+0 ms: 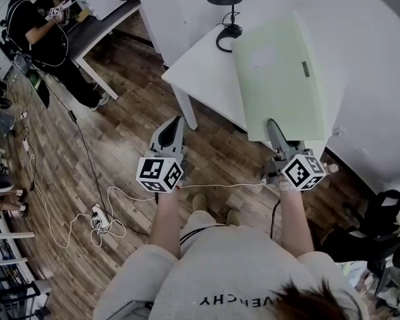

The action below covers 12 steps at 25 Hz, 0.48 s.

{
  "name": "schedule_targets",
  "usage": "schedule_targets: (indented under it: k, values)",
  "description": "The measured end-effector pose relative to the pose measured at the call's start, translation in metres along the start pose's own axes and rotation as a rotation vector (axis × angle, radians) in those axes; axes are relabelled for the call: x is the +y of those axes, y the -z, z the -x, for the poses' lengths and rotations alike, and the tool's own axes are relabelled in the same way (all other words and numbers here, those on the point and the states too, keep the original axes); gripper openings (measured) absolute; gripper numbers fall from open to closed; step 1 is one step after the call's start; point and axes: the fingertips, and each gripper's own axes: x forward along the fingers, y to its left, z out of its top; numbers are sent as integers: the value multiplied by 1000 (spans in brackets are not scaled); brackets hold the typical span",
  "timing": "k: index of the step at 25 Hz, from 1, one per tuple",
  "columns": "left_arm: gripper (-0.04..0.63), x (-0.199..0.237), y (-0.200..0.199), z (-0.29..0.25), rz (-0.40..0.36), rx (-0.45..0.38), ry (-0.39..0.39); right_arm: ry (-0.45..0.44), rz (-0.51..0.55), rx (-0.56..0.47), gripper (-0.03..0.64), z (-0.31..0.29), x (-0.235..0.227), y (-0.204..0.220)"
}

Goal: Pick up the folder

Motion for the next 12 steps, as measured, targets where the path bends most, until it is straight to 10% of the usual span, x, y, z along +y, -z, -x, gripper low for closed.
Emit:
schedule_targets:
  k: [12]
  values:
    - [-2,2,1,3,5,1,9,14,7,0,275,3,3,4]
